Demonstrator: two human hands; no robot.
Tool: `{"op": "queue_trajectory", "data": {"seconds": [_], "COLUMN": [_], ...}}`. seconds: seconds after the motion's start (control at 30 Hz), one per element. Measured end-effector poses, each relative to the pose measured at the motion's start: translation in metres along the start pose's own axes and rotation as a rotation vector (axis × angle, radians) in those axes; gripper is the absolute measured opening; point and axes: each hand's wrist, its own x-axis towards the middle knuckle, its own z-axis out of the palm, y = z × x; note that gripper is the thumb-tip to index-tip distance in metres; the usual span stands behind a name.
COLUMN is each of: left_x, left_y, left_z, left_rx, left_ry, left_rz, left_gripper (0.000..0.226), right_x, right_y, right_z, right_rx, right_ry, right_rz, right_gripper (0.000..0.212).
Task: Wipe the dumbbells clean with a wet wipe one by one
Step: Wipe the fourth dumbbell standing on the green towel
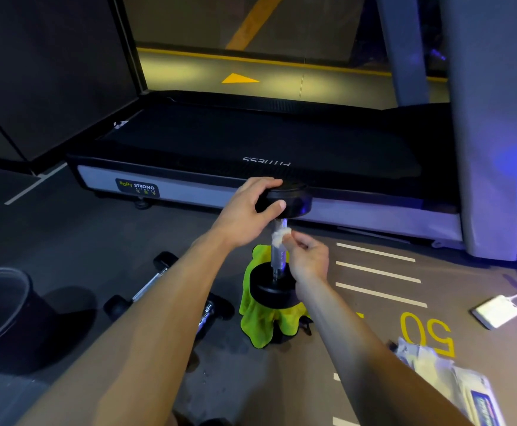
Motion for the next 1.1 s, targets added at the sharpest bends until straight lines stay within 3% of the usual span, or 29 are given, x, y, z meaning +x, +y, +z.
{"op": "queue_trajectory", "data": {"seconds": [0.13,0.3,0.43,0.63,0.8,0.93,1.1], "left_x": [0.000,0.000,0.000,0.000,-0.001,-0.001,-0.002], "left_y": [-0.001,0.000,0.000,-0.001,0.000,0.000,0.002], "left_z": [-0.001,-0.003,-0.002,-0.002,-0.001,0.000,-0.002], "left_rx": [0.001,-0.004,-0.009,-0.005,-0.009,-0.015,-0.022], "left_ry": [-0.001,-0.004,-0.004,-0.002,0.001,-0.002,0.004], "left_rz": [0.009,-0.010,-0.022,-0.009,-0.007,-0.006,-0.001], "left_gripper": [0.045,0.045,0.046,0.045,0.045,0.045,0.044], "right_x": [0.007,0.001,0.008,0.004,0.003,-0.006,0.004], "right_y": [-0.011,0.016,-0.001,0.018,0.008,0.028,0.016], "right_z": [0.005,-0.013,-0.007,-0.025,-0.023,-0.036,-0.036], "right_rx": [-0.015,-0.240,-0.168,-0.619,-0.603,-0.882,-0.935], "right_ry": [-0.071,-0.053,-0.106,-0.159,-0.138,-0.218,-0.307], "right_rz": [-0.090,0.007,-0.107,-0.237,-0.338,-0.248,-0.139], "right_gripper": [0.009,0.010,0.022,0.015,0.015,0.016,0.015]}}
